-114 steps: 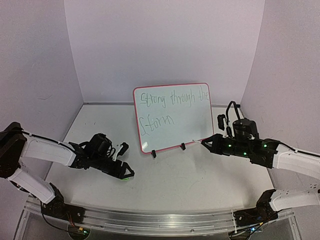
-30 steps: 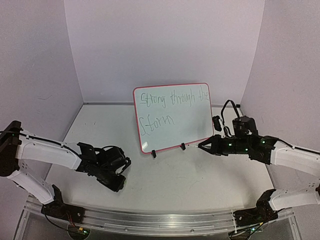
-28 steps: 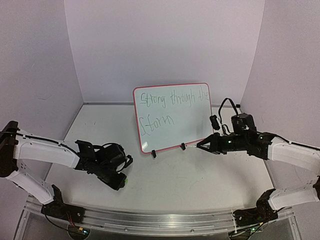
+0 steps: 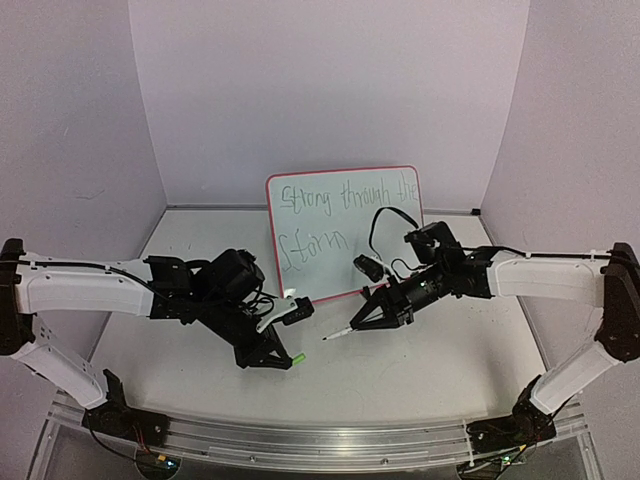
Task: Write a sentence on the whiteboard
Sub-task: Insert the pen cap into the whiteboard marker.
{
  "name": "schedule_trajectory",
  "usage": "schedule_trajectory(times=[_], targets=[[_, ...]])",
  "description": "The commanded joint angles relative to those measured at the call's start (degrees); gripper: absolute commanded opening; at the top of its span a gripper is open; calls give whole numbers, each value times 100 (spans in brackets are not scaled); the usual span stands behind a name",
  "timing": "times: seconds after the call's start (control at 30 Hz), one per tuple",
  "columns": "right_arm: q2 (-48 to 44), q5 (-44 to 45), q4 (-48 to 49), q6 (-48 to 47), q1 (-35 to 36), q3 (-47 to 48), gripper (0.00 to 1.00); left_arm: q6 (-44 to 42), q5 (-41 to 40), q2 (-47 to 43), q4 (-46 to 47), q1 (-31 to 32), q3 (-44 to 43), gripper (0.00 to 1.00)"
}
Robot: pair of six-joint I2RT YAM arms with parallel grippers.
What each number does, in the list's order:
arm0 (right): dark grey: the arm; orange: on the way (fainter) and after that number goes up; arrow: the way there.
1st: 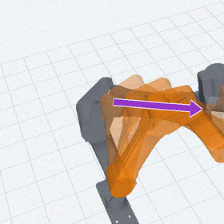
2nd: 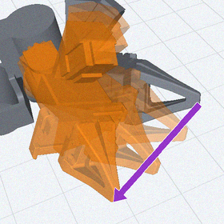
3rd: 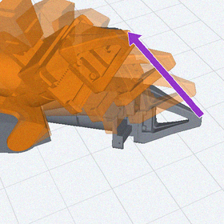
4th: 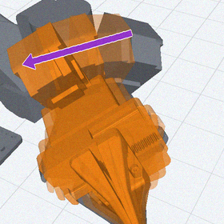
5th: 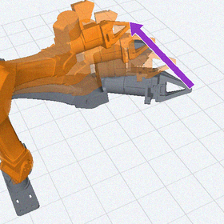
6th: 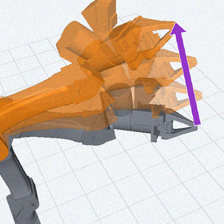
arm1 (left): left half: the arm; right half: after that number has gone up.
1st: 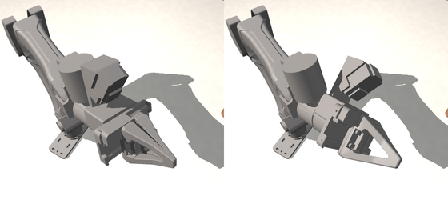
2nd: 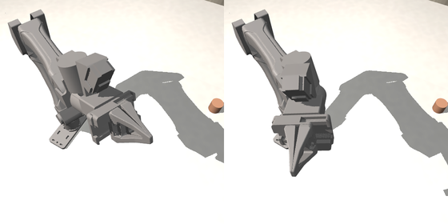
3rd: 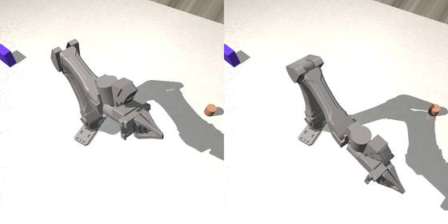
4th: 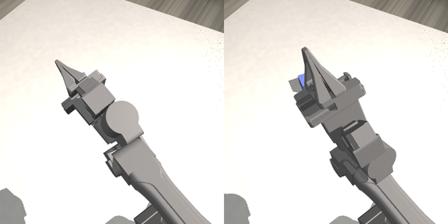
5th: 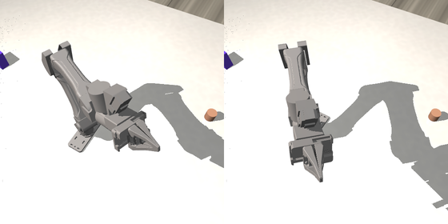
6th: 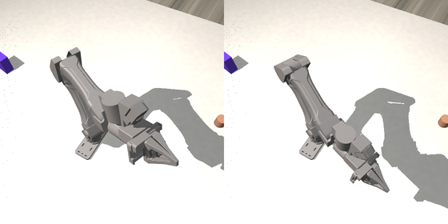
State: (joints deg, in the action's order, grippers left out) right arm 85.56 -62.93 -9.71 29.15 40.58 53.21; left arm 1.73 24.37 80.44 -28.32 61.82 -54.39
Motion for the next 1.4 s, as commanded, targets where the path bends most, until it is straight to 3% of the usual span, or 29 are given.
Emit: schedule_trajectory(times=[0.0,1.37], targets=[[187,-181,31,-41,97,331,0,-291,206,14,155,14,-290,0],[1019,-447,48,-182,511,723,0,-340,348,37,256,14,-274,0]])
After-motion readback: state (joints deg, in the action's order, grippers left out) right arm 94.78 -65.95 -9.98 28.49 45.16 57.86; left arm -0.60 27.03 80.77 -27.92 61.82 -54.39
